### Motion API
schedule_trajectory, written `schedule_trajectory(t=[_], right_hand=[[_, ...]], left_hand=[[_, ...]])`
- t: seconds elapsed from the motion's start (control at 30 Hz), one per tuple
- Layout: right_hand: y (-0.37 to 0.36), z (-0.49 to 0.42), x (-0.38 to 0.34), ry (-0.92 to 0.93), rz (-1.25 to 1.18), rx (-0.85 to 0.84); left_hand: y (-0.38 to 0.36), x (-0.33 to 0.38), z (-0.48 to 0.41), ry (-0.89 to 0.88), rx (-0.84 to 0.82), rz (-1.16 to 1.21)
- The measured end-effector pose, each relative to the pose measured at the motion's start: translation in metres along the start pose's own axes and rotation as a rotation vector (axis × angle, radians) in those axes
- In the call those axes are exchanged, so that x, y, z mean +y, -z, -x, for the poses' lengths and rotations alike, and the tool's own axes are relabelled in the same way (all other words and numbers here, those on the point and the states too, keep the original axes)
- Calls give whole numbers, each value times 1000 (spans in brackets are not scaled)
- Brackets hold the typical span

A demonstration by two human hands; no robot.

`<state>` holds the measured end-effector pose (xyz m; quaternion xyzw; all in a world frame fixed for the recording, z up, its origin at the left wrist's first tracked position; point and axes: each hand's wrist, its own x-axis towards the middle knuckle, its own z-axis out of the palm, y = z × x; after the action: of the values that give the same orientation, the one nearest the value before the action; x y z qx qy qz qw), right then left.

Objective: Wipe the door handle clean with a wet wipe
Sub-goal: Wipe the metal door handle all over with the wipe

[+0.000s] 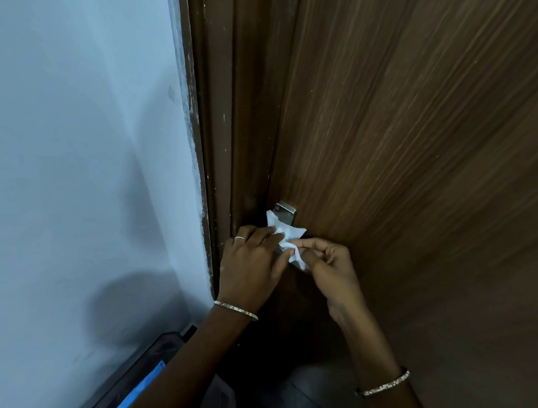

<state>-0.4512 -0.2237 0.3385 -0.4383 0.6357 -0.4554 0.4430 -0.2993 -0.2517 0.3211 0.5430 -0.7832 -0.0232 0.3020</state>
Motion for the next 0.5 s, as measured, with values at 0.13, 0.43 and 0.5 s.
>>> schedule_trajectory(t=[0.13,0.43,0.5], right_hand=[[6,8,4,73,45,21],[25,24,8,178,75,230],[27,28,10,188,55,241]], left_hand=[[1,-1,1,-120,3,-86],[2,-4,-9,-323,-172,15],[-4,6,-2,-379,-99,130]])
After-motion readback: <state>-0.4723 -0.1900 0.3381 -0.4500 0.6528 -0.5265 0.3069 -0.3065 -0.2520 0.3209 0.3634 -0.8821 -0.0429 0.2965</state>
